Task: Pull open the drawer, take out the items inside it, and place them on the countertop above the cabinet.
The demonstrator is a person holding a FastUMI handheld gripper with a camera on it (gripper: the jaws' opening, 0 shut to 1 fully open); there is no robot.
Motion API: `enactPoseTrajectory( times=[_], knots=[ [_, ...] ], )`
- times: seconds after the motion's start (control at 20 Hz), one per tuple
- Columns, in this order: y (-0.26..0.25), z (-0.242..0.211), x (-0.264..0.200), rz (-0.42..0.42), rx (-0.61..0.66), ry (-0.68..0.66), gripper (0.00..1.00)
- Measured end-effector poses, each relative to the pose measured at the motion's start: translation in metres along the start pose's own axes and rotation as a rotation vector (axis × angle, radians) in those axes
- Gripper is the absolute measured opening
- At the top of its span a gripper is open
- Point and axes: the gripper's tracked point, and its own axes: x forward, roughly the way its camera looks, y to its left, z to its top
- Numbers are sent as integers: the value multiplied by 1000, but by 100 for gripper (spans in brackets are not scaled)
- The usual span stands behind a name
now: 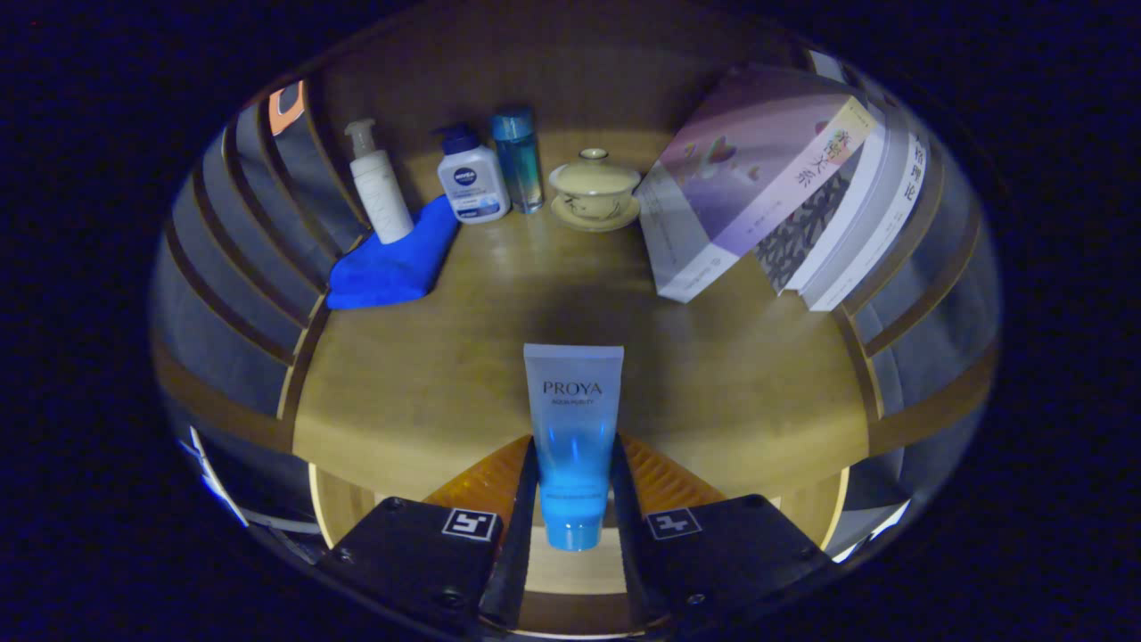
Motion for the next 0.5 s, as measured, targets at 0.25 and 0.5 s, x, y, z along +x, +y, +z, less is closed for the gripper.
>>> enactPoseTrajectory(
  times=[0.25, 0.5],
  knots=[
    [5, 7, 13, 7, 23, -32, 47],
    [0, 5, 24, -23, 13, -61, 48]
  ],
)
